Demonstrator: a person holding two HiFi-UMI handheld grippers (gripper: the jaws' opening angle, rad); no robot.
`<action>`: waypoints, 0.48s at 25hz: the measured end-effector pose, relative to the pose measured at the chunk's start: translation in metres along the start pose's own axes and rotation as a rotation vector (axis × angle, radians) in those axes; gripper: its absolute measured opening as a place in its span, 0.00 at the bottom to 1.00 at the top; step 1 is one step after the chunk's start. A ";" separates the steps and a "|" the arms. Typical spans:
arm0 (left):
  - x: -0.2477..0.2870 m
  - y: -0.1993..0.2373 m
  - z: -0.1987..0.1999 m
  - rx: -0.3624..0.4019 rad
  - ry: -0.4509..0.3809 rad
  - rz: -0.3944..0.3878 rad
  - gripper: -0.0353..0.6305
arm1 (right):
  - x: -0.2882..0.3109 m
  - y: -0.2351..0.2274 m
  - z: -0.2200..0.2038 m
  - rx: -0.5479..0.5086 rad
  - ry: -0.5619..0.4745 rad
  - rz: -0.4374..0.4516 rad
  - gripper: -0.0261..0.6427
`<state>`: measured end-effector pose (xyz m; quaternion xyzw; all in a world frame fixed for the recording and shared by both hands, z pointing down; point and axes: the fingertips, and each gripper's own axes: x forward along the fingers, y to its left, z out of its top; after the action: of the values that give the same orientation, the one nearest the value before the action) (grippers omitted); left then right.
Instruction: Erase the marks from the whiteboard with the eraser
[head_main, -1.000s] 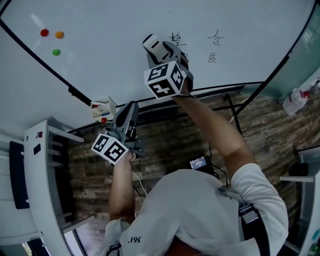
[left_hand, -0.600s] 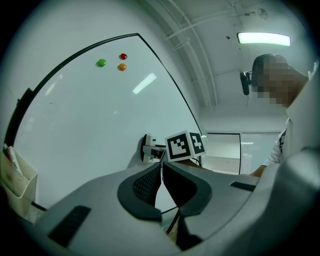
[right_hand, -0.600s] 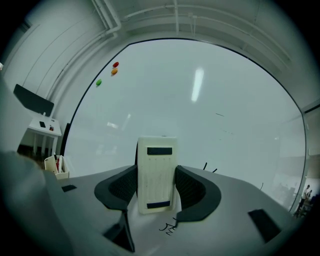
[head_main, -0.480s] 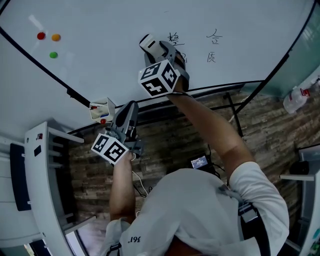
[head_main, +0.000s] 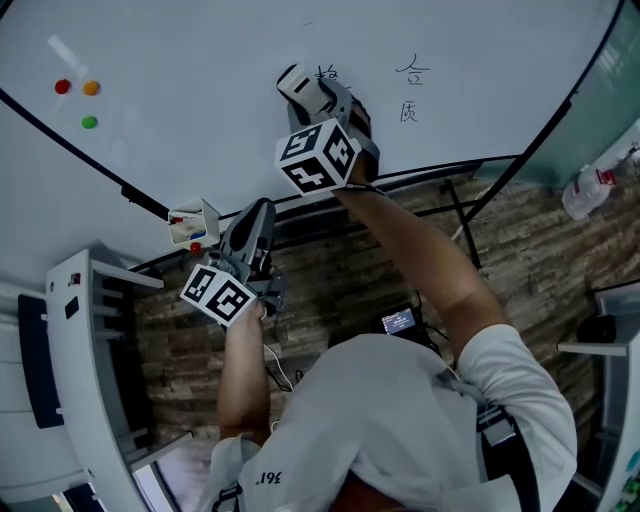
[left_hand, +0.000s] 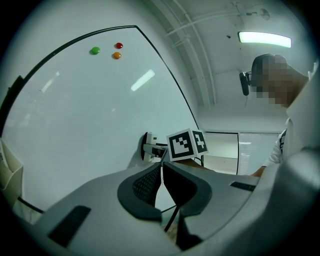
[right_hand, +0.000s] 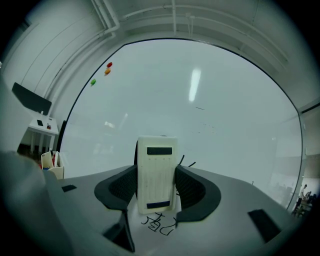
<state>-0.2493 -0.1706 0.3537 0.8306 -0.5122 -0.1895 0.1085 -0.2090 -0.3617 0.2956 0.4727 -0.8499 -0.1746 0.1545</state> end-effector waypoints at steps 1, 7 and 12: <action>0.003 -0.001 -0.002 -0.001 0.002 -0.003 0.06 | -0.001 -0.005 -0.002 0.002 0.000 -0.008 0.41; 0.021 -0.013 -0.010 -0.005 0.013 -0.029 0.06 | -0.006 -0.029 -0.015 0.013 0.009 -0.034 0.41; 0.035 -0.021 -0.014 -0.002 0.020 -0.044 0.06 | -0.008 -0.049 -0.025 0.016 0.017 -0.052 0.41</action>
<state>-0.2120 -0.1926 0.3513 0.8435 -0.4924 -0.1843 0.1102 -0.1578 -0.3821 0.2953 0.4973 -0.8373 -0.1679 0.1531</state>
